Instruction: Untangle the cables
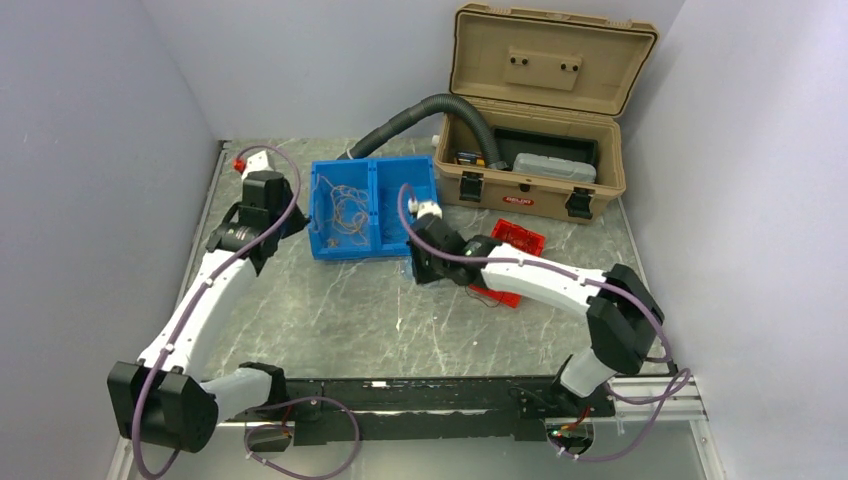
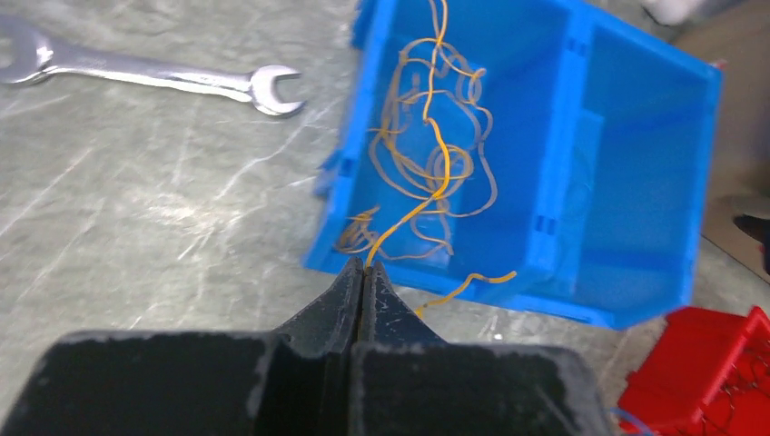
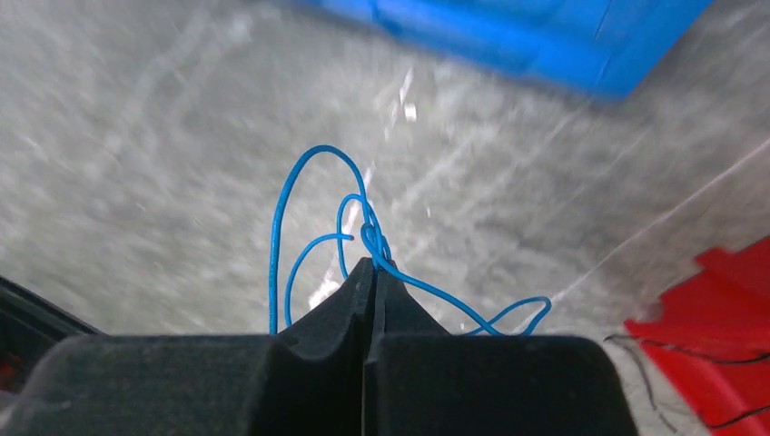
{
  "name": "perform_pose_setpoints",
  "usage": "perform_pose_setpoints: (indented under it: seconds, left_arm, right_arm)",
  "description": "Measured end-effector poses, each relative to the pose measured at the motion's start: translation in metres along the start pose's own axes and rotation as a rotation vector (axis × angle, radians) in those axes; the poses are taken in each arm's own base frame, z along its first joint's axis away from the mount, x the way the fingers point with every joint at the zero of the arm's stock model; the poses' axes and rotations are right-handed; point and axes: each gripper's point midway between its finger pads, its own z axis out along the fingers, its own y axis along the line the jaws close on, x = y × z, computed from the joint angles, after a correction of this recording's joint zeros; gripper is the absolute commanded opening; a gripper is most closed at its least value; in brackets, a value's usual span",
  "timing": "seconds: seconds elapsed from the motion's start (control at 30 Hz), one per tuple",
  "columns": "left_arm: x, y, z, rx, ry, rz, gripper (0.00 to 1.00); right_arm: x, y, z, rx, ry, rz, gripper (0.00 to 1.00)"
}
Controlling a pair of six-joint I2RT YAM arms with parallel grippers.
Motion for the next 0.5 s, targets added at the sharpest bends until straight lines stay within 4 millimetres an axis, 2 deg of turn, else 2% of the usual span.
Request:
perform_pose_setpoints:
  seconds: [0.1, 0.17, 0.3, 0.4, 0.43, 0.5]
  left_arm:
    - [-0.002, -0.022, 0.004, 0.051, 0.022, 0.028, 0.00]
    - [-0.003, -0.036, 0.015, 0.070, 0.049, 0.041, 0.00]
    - [0.007, -0.056, 0.054, 0.075, 0.120, 0.070, 0.00]
    - [0.023, -0.061, 0.088, 0.036, 0.196, 0.101, 0.00]
    - [0.028, -0.063, 0.099, 0.025, 0.216, 0.110, 0.05]
    - [0.037, -0.066, 0.116, 0.004, 0.248, 0.128, 0.29]
  right_arm:
    - [-0.053, 0.001, -0.017, -0.023, -0.102, 0.035, 0.00]
    - [-0.083, 0.001, -0.026, -0.032, -0.163, 0.054, 0.00]
    - [-0.135, -0.005, -0.039, -0.037, -0.265, 0.090, 0.00]
    - [-0.159, -0.011, -0.030, -0.024, -0.298, 0.112, 0.00]
    - [-0.166, -0.014, -0.024, -0.015, -0.302, 0.119, 0.00]
    - [-0.177, -0.019, -0.007, 0.004, -0.301, 0.131, 0.00]
